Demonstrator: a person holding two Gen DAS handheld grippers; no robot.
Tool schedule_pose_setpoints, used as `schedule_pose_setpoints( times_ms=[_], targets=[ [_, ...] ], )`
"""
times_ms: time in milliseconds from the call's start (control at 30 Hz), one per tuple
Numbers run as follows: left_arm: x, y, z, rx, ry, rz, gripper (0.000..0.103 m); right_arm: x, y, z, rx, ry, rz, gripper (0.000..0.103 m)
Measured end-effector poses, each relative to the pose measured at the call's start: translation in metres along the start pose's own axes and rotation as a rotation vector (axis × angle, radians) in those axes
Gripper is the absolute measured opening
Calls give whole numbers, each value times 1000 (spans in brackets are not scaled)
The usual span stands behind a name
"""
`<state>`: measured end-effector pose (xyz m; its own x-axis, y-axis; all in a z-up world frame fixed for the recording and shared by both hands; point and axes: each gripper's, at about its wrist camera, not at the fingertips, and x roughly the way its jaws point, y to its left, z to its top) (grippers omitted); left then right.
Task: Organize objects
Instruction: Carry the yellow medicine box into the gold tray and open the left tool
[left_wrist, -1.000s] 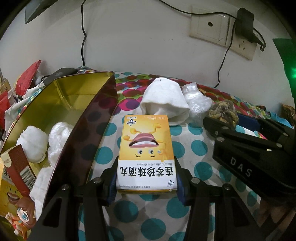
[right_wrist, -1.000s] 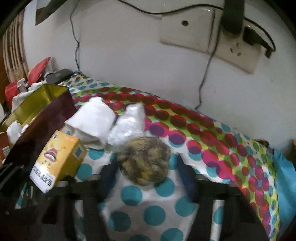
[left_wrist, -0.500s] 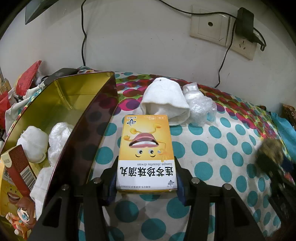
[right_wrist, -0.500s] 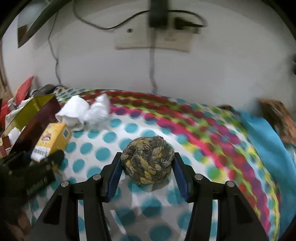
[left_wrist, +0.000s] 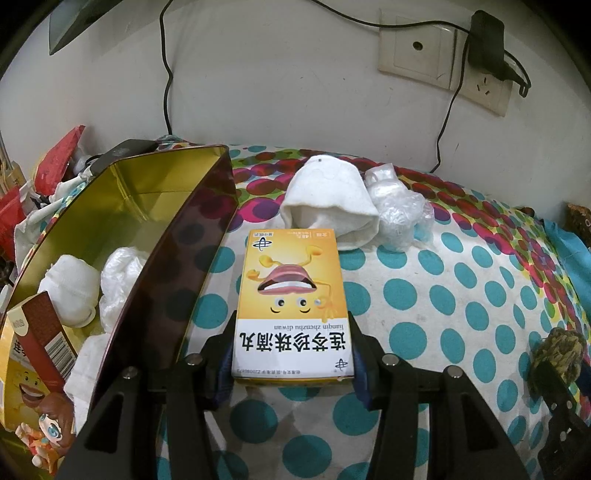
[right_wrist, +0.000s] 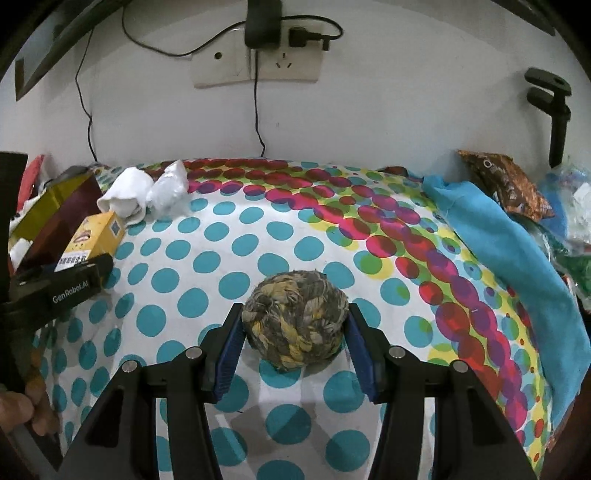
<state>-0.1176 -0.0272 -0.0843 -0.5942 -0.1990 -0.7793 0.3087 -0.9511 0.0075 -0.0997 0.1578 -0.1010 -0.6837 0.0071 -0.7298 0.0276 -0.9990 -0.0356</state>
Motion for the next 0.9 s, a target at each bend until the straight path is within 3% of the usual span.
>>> schedule_pose_setpoints(
  times_ms=[367, 633, 900],
  targets=[
    [-2, 5, -1, -19, -7, -40, 51, 0, 1, -1, -8, -2, -11, 50],
    [-32, 5, -6, 56, -49, -91, 51, 1, -2, -1, -7, 1, -17, 50],
    [-81, 35, 12, 100, -120, -131, 51, 1, -1, -1, -4, 3, -11, 50]
  ],
)
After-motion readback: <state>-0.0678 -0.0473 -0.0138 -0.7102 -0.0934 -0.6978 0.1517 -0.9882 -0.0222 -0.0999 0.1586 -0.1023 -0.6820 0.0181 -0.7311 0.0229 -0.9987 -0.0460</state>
